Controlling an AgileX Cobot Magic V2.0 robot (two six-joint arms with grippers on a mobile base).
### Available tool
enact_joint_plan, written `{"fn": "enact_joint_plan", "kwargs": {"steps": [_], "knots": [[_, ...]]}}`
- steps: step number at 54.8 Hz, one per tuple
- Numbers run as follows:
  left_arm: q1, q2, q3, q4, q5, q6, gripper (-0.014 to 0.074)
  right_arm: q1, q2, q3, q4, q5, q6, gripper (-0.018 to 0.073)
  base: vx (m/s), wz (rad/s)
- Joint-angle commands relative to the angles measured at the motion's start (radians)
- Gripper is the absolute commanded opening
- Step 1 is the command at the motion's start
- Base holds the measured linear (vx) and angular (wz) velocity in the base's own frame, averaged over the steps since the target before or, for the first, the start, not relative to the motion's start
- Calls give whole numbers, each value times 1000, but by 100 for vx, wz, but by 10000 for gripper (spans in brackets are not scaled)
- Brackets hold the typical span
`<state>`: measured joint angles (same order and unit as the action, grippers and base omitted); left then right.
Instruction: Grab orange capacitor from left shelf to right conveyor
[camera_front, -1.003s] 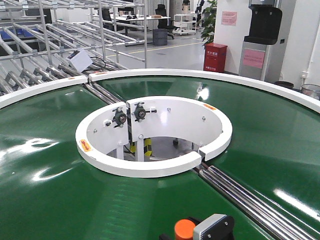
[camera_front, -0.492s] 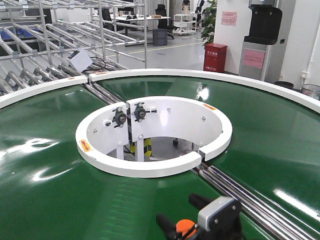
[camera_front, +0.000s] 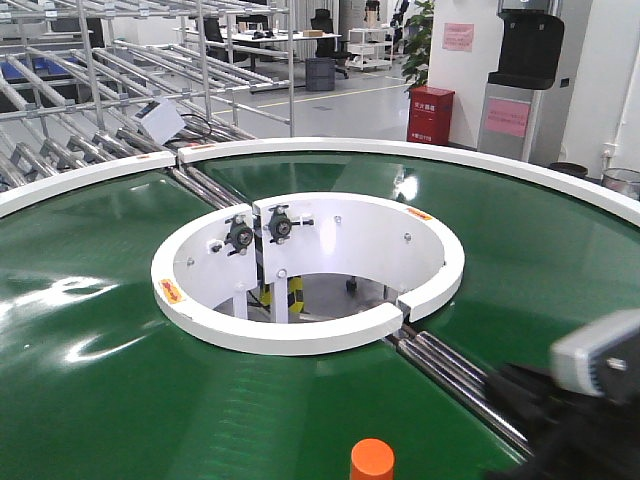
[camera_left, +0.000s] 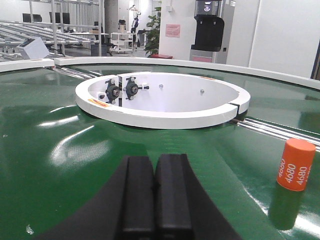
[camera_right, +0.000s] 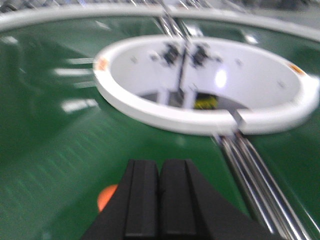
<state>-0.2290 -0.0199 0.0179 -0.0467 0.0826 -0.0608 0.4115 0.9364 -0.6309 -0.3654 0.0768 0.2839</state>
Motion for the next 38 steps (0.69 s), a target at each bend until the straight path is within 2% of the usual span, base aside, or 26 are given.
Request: {"fn": "enact_joint_plan", "kwargs": {"steps": [1,12,35,38], "knots": [[-8,-4,-30,-5,-83,-6,-6,-1,-119,-26,-12,131,3,-11,0,0],[-8,-4,-30,-5,-83,-6,-6,-1,-279,-26,-12,288,3,-12,0,0],[-8,-4,-30,-5,-83,-6,-6,-1,-356,-26,15,304,2,-12,0,0],[-8,-4,-30,-5,-83,-6,-6,-2,-357,-26,15,302,-32,-12,0,0]]}}
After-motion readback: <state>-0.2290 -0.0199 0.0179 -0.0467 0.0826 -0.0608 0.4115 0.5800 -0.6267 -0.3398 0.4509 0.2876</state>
